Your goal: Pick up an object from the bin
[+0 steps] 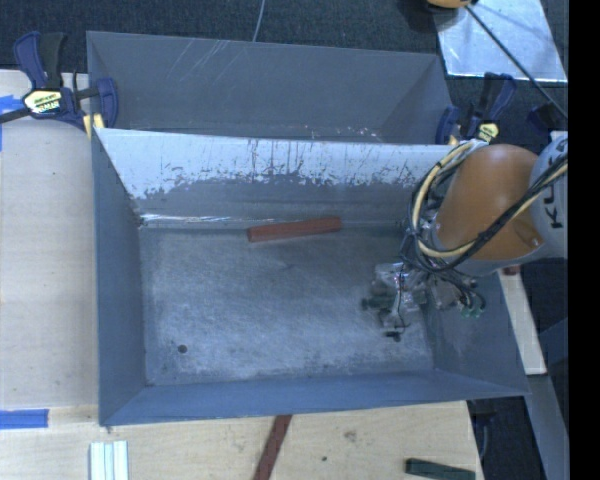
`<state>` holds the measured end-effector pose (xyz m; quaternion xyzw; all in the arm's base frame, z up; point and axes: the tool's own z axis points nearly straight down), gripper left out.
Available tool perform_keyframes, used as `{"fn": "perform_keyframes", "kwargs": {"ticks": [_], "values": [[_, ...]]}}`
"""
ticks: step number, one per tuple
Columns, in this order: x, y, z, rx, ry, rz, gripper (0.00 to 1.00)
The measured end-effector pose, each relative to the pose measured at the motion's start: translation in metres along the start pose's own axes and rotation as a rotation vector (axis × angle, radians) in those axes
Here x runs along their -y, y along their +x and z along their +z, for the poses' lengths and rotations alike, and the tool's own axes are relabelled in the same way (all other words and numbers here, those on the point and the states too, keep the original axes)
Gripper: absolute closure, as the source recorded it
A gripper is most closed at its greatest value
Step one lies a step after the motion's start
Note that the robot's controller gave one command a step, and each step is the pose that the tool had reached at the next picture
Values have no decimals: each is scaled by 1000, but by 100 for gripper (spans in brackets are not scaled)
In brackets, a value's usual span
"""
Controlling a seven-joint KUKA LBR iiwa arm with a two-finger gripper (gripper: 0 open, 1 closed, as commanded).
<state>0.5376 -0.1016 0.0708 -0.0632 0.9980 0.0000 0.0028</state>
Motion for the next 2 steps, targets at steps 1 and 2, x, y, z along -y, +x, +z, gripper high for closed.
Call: {"fn": "perform_keyframes", "kwargs": {"ticks": [1,2], "values": [[8,-10,-108,-2,0,-28,100],[8,-10,-108,-2,0,-27,100]]}}
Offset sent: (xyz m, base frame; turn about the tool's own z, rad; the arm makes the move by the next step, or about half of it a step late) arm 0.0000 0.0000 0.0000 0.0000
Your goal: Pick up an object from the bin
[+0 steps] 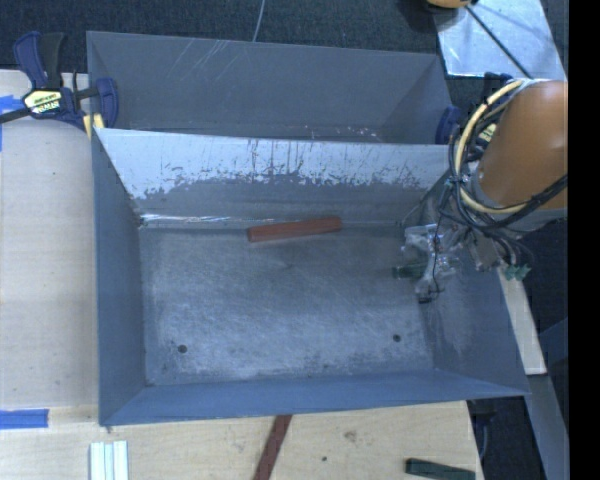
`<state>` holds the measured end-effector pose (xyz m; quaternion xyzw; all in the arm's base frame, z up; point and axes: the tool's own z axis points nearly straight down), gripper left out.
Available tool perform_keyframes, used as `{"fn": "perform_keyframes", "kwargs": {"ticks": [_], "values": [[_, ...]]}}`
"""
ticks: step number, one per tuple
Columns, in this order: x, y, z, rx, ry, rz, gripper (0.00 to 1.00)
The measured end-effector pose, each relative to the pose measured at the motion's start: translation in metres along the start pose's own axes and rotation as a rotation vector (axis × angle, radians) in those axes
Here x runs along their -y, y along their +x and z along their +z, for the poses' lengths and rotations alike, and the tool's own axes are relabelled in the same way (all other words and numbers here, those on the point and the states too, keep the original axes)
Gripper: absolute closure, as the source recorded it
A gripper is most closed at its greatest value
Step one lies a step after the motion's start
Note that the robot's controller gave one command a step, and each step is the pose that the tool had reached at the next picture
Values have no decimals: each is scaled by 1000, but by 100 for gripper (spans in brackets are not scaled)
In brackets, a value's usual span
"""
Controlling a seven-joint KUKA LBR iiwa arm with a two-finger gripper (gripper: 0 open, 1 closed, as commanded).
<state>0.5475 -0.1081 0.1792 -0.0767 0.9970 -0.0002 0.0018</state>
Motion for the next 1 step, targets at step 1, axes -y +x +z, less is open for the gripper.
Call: {"fn": "perform_keyframes", "kwargs": {"ticks": [1], "values": [[0,-5,-32,-1,0,-12,100]]}}
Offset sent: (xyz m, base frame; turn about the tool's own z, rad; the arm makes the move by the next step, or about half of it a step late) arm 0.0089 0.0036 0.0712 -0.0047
